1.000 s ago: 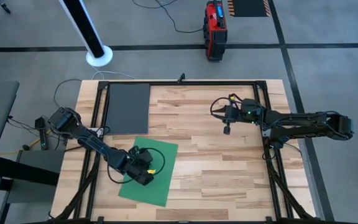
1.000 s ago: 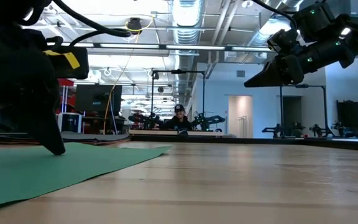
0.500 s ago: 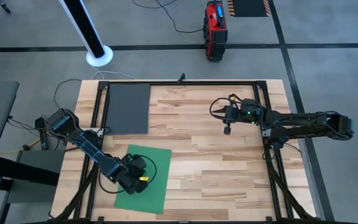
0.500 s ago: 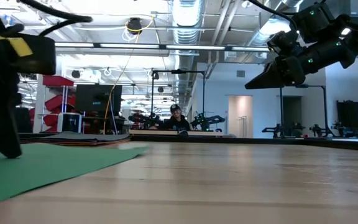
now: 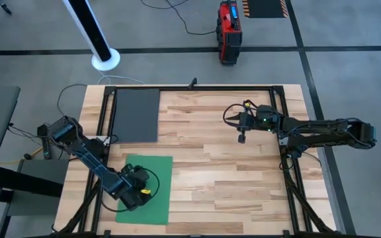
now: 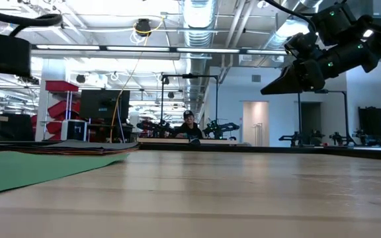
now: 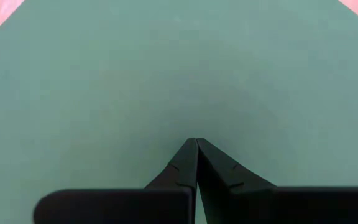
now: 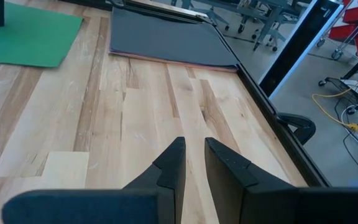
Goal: Organize paper
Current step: Move the green paper to the bottom left of the table, then move the black paper to the top center of the table
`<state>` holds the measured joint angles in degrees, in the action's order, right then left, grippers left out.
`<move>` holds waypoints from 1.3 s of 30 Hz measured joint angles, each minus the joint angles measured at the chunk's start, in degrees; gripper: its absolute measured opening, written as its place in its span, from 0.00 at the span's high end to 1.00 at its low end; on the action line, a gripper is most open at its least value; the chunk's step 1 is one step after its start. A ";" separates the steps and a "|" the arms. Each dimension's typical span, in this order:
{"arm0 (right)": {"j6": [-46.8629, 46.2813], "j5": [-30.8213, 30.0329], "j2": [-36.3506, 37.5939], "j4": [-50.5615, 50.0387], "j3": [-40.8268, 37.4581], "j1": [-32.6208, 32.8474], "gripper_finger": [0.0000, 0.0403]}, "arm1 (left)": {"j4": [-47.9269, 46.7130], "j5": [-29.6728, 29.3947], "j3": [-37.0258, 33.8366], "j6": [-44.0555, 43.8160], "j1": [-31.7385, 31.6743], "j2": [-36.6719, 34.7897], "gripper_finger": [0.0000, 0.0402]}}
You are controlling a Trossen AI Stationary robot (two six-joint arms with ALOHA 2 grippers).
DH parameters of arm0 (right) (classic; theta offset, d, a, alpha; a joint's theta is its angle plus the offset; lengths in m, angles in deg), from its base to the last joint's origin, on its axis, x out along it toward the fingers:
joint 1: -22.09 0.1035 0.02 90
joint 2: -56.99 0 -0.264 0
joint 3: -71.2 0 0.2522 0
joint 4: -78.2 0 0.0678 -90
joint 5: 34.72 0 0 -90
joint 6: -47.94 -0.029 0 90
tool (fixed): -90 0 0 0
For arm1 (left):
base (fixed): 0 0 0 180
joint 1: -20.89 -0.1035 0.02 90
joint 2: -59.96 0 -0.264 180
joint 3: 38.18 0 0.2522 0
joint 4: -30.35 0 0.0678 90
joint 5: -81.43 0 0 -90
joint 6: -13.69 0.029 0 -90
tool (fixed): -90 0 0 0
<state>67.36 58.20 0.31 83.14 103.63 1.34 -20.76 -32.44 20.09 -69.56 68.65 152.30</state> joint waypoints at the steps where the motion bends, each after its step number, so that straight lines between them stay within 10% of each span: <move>1: -0.01 0.00 0.00 0.00 0.00 0.00 0.85 | -0.07 0.06 0.00 -0.16 0.36 0.00 1.00; 39: 0.11 0.02 0.00 0.15 0.01 0.00 0.85 | -8.03 1.53 -0.22 -9.25 6.72 -3.79 1.00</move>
<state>67.47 58.22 0.31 83.29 103.64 1.34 -28.78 -30.91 19.87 -78.82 75.37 148.51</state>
